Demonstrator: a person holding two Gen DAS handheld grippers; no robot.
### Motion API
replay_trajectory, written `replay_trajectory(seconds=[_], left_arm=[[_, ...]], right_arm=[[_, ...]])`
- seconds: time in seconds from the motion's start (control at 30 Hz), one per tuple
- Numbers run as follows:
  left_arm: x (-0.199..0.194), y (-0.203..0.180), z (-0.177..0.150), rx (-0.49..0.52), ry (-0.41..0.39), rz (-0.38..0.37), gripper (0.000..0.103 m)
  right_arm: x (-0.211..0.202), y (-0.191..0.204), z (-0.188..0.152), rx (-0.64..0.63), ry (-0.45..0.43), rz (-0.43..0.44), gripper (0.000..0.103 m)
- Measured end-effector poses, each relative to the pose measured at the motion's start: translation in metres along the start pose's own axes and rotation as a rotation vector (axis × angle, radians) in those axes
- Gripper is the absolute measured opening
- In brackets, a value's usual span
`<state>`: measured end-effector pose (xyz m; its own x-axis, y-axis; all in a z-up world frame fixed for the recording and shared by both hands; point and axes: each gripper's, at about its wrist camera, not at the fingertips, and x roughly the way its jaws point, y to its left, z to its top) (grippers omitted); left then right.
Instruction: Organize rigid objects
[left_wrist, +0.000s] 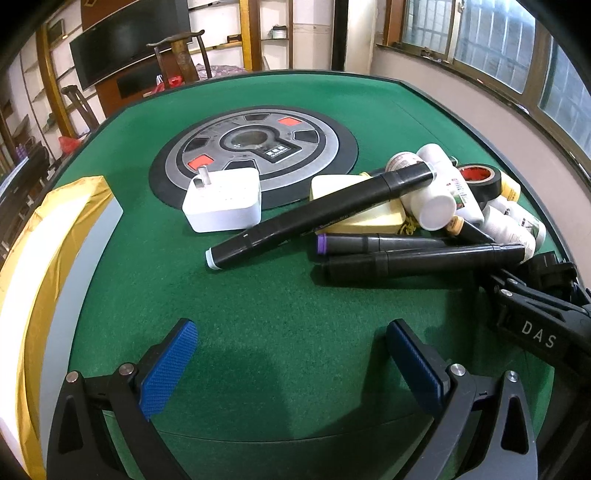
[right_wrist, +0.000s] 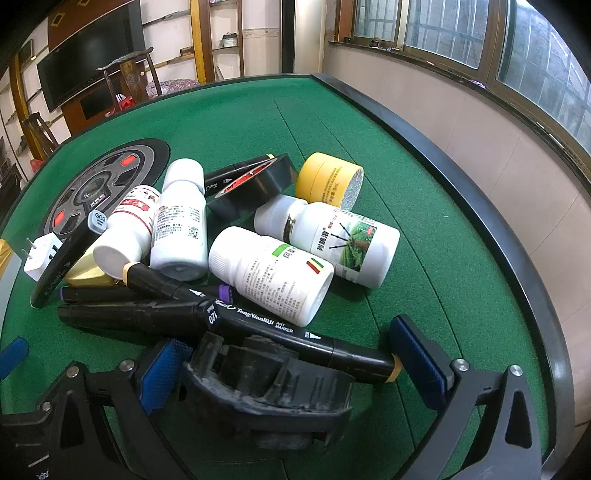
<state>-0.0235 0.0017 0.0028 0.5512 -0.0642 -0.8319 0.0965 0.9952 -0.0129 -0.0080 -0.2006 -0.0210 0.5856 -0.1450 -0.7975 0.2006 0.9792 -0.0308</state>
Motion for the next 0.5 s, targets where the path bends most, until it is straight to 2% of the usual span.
replay_trajectory(seconds=[0.1,0.2,0.37,0.43,0.5], left_arm=[[0.000,0.000,-0.001,0.003,0.003,0.000,0.102],[-0.002,0.002,-0.002,0.036,0.022,-0.031,0.102],[-0.012,0.009,-0.017,0.070,0.021,-0.054,0.102],[-0.011,0.008,-0.016,0.076,0.021,-0.051,0.102],[-0.010,0.006,-0.016,0.065,0.018,-0.038,0.103]], right_arm=[[0.000,0.000,0.000,0.000,0.000,0.000,0.103],[0.000,0.000,0.000,0.000,0.000,0.000,0.103],[0.000,0.000,0.000,-0.015,0.006,0.014,0.103],[-0.001,-0.002,0.001,-0.067,0.052,0.055,0.103],[0.002,-0.001,0.005,-0.057,0.088,0.069,0.103]])
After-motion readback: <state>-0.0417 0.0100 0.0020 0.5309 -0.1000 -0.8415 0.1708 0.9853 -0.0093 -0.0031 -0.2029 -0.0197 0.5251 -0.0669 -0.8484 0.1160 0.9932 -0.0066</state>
